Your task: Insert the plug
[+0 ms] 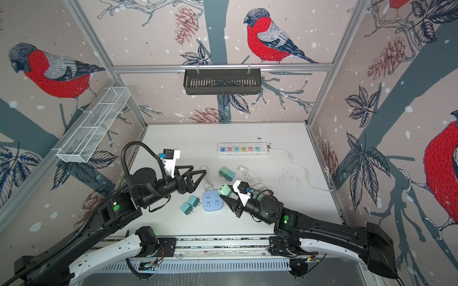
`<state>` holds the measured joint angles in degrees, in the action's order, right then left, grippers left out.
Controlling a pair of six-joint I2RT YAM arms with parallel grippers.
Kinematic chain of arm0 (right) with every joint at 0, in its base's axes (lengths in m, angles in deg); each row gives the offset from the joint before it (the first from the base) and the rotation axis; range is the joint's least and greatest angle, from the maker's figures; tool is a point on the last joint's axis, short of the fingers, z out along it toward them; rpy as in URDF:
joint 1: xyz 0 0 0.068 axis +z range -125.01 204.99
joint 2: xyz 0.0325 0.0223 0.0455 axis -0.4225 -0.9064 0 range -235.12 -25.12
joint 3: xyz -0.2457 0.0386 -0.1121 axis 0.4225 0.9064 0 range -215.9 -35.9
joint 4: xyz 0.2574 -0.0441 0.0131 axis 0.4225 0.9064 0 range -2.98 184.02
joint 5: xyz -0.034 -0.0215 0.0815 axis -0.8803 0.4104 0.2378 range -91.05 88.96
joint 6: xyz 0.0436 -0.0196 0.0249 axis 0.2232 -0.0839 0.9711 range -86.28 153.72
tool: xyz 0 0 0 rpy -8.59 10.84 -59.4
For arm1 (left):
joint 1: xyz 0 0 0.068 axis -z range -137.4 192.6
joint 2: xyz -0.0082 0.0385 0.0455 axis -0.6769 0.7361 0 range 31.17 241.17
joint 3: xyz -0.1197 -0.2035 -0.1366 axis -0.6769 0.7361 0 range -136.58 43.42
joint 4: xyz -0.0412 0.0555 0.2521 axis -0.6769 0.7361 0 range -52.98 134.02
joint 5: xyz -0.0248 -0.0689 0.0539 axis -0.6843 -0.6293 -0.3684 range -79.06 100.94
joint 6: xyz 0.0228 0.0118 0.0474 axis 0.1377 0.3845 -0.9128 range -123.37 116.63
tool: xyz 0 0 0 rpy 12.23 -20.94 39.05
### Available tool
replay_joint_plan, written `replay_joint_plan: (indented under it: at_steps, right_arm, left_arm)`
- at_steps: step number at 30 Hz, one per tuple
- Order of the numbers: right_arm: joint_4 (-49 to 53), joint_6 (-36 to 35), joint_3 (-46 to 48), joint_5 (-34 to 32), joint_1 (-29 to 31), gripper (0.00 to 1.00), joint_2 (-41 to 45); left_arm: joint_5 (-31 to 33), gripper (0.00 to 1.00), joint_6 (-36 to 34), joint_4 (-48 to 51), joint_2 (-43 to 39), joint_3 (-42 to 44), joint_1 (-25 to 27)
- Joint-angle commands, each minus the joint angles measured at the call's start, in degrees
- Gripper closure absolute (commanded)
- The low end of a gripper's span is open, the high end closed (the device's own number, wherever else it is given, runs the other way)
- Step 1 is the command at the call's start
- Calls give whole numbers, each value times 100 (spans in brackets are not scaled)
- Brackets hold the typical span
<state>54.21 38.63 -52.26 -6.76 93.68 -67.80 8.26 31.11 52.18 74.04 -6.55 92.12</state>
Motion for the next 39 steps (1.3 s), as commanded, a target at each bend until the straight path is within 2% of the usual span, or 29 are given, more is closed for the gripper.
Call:
replay_joint_plan:
  at_steps: [1, 6, 16, 25, 36, 39]
  right_arm:
    - [-1251, -633, 258, -267, 52, 99, 70]
    - [-1580, -808, 279, -424, 122, 100, -301]
    - [-2399, -987, 366, -653, 206, 100, -949]
    - [-2682, -1009, 388, -721, 215, 100, -1157]
    - [-2788, -999, 300, -992, 216, 100, -1416]
    - [-2786, -992, 292, -971, 216, 98, -1415]
  left_arm:
    - [-635, 6, 49, -277, 169, -82, 5]
    - [-1031, 12, 149, -461, 575, -67, 114]
    - [-728, 16, -14, -295, 1629, -422, 660]
    - [-651, 26, -90, -167, 2029, -496, 788]
    - [-734, 50, -138, -12, 2090, -479, 867]
    - [-743, 64, -211, -13, 2093, -452, 867]
